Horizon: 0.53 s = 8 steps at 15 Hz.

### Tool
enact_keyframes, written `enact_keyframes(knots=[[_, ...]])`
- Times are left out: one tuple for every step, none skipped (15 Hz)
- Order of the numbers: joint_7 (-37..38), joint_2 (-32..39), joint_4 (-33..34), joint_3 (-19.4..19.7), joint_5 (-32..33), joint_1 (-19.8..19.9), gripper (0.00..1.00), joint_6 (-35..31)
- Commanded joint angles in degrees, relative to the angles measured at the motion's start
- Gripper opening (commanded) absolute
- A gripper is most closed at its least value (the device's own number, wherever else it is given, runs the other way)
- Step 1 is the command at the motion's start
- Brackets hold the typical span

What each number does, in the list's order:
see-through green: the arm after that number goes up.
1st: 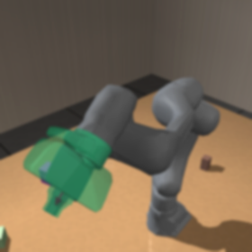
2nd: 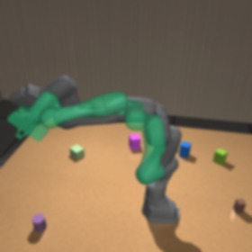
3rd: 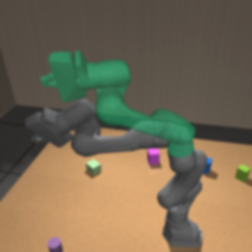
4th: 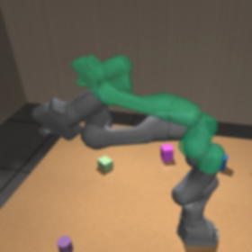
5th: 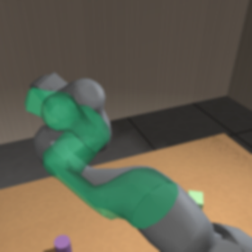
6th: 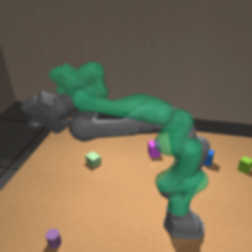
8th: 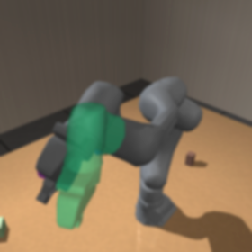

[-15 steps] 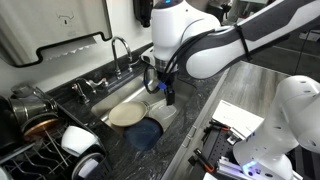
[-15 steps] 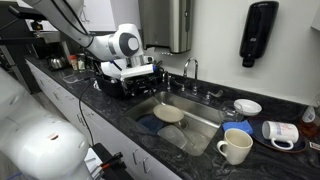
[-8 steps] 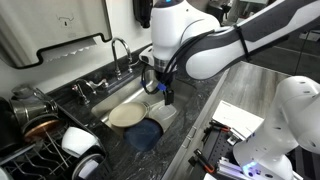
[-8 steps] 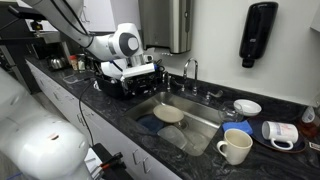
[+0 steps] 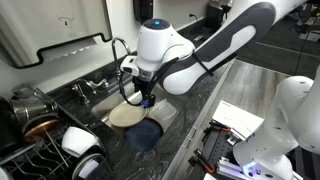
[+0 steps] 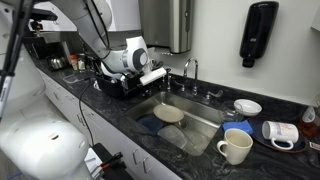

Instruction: Put the plate on the drying rack

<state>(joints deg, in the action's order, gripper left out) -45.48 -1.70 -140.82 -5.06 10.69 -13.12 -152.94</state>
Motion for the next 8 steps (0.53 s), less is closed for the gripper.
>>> enact_keyframes(knots=[[-15.4, 9.2, 4.0, -2.7, -11.8, 0.7, 1.0, -5.2], [-20.0, 10.7, 5.2, -4.0, -15.2, 1.8, 1.0, -3.8], [-24.6, 12.0, 6.6, -5.5, -18.3, 3.1, 1.0, -2.3], [-28.8, 13.8, 8.1, -6.5, -20.5, 4.7, 1.0, -0.5], [-32.1, 15.1, 9.4, -7.1, -21.8, 6.3, 1.0, 1.1], [-30.4, 16.3, 10.6, -6.0, -18.6, 6.4, 1.0, 3.2], [-29.2, 17.2, 11.5, -5.0, -16.0, 6.7, 1.0, 4.8], [-27.4, 17.8, 12.3, -4.0, -13.5, 6.9, 1.0, 6.2]])
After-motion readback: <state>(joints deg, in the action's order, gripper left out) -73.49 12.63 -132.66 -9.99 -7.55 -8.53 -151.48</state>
